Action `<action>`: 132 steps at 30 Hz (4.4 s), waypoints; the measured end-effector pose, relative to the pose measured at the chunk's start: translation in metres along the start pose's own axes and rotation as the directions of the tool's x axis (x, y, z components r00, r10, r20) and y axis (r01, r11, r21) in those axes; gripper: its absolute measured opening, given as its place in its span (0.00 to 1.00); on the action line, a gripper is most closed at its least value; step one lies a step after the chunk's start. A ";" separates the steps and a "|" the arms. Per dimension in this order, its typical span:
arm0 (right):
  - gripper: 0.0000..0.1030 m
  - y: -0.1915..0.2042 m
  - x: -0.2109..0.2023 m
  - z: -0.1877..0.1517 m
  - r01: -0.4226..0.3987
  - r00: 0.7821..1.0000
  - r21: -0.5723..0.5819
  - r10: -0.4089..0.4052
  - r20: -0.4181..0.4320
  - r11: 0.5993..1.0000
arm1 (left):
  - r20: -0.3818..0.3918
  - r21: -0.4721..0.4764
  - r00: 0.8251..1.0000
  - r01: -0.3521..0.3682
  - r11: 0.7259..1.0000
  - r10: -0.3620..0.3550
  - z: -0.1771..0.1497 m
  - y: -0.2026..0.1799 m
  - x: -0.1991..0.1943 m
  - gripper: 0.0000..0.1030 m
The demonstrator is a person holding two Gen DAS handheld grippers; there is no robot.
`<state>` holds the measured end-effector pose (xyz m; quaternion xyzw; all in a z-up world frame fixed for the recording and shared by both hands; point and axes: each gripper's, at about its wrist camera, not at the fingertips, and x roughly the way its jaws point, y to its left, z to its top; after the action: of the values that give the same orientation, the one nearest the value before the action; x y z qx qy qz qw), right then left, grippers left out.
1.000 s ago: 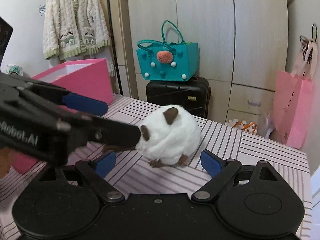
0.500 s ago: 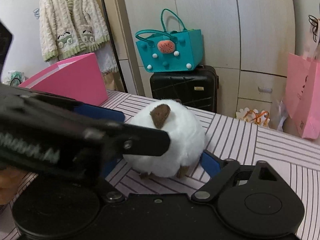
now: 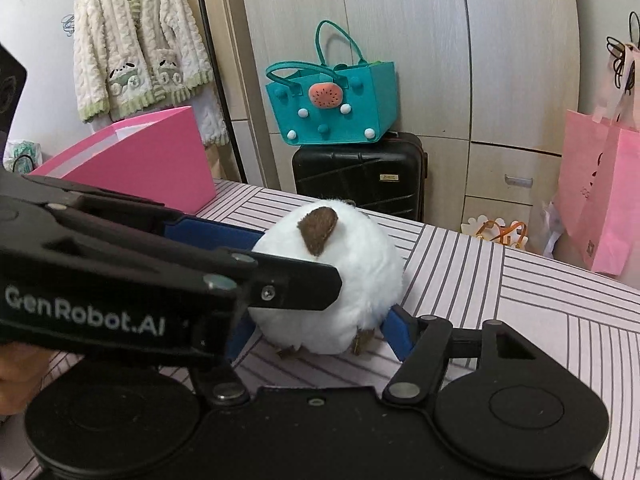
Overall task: Organize soft objects
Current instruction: 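Lift the cat plush with the left tool and carry it over the pink box, then lower the cat plush into the box and open the left tool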
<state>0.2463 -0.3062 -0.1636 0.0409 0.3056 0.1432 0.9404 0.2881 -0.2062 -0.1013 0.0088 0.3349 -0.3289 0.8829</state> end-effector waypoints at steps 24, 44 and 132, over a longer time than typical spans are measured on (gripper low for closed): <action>0.70 0.057 -0.087 -0.025 0.095 0.995 -0.015 -0.094 0.041 0.995 | -0.009 -0.086 0.980 0.199 0.976 -0.201 -0.034 -0.009 -0.075 0.51; 0.71 0.122 -0.144 -0.055 0.095 0.987 -0.058 -0.101 -0.128 0.994 | -0.192 -0.186 0.918 0.312 0.932 -0.346 -0.081 0.003 -0.133 0.51; 0.75 0.208 0.035 0.123 -0.086 0.996 -0.199 0.081 -0.029 0.976 | 0.129 -0.324 0.975 -0.130 0.937 0.180 -0.004 0.218 -0.194 0.54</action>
<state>0.2953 -0.0956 -0.0494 -0.0426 0.2972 0.2130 0.9298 0.3054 0.0775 -0.0331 -0.1311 0.3109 -0.2002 0.9198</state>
